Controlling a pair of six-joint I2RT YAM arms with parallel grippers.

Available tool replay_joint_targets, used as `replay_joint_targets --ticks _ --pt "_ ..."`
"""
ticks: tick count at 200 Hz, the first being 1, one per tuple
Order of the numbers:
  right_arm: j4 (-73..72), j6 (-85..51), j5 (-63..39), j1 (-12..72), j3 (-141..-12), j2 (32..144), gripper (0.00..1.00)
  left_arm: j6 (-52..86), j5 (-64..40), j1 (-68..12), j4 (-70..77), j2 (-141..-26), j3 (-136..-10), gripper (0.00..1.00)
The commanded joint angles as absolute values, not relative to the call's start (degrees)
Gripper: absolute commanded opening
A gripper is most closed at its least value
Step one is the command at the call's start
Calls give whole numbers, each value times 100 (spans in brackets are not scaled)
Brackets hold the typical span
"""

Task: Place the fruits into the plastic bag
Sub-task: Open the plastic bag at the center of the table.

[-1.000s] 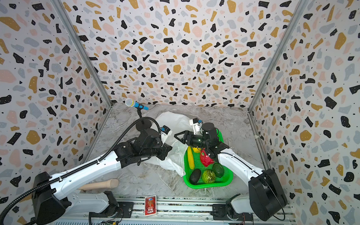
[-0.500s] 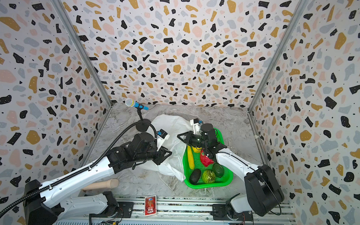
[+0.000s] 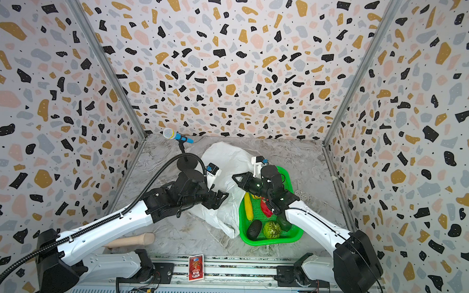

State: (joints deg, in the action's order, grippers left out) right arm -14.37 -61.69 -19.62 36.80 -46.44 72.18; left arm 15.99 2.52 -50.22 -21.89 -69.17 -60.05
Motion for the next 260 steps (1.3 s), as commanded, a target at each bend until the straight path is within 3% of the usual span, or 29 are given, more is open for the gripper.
replay_joint_targets --ticks 1,108,199,221,250,260 --pt "-1099 -6363 -1414 3801 -4891 7121 0 1408 725 -5249 -2356 -7160 -6404 79" --pt "-1054 -6521 -1411 3833 -5107 6982 0 1716 2692 -5906 -2465 -7812 -6525 78" --pt "-1195 -6678 -1601 3839 -5065 7000 0 2053 3050 -6041 -2238 -8235 -6544 81" --pt "-1134 -6658 -1625 3821 -5067 6939 0 2151 3303 -6038 -2392 -8354 -6598 65" --pt "-871 -6552 -1693 3692 -5025 6884 0 2162 3145 -6025 -2238 -8193 -6628 19" --pt "-820 -6550 -1725 3604 -4948 6842 0 2154 3051 -5989 -2118 -8053 -6600 8"
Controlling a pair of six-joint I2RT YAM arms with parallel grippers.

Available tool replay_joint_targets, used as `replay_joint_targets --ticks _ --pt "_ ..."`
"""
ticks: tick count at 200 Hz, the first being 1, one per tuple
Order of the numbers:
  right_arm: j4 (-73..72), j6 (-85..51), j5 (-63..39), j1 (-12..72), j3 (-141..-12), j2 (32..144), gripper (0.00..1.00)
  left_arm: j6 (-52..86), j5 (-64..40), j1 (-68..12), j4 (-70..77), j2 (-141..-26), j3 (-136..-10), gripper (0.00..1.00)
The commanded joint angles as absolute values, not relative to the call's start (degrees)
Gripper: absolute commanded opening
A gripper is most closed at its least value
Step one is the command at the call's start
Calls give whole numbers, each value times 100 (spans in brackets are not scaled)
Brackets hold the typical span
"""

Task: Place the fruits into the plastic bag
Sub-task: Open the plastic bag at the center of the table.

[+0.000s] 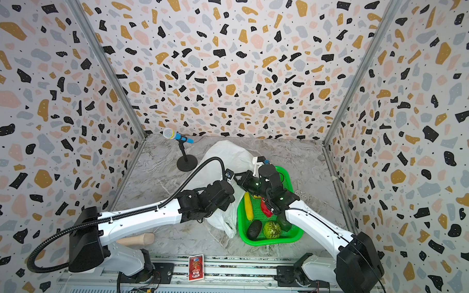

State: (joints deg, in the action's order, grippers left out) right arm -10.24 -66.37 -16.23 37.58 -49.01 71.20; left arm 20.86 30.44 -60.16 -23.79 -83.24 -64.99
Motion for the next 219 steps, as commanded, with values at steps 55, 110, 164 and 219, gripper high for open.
replay_joint_targets --ticks 55,110,164,219 --pt "106 -5727 -2333 2691 -4963 6743 32 2294 787 -5060 -1764 -7376 -6620 0" --pt "1425 -4140 -2595 1998 -5522 6687 72 2259 -231 -4432 -2066 -7217 -6758 0" --pt "2683 -2775 -1843 1986 -6053 6264 73 2588 -100 -4115 -1843 -6896 -6373 0" --pt "3421 -2870 -679 1977 -5450 5821 99 2723 227 -4027 -1494 -6461 -6017 0"
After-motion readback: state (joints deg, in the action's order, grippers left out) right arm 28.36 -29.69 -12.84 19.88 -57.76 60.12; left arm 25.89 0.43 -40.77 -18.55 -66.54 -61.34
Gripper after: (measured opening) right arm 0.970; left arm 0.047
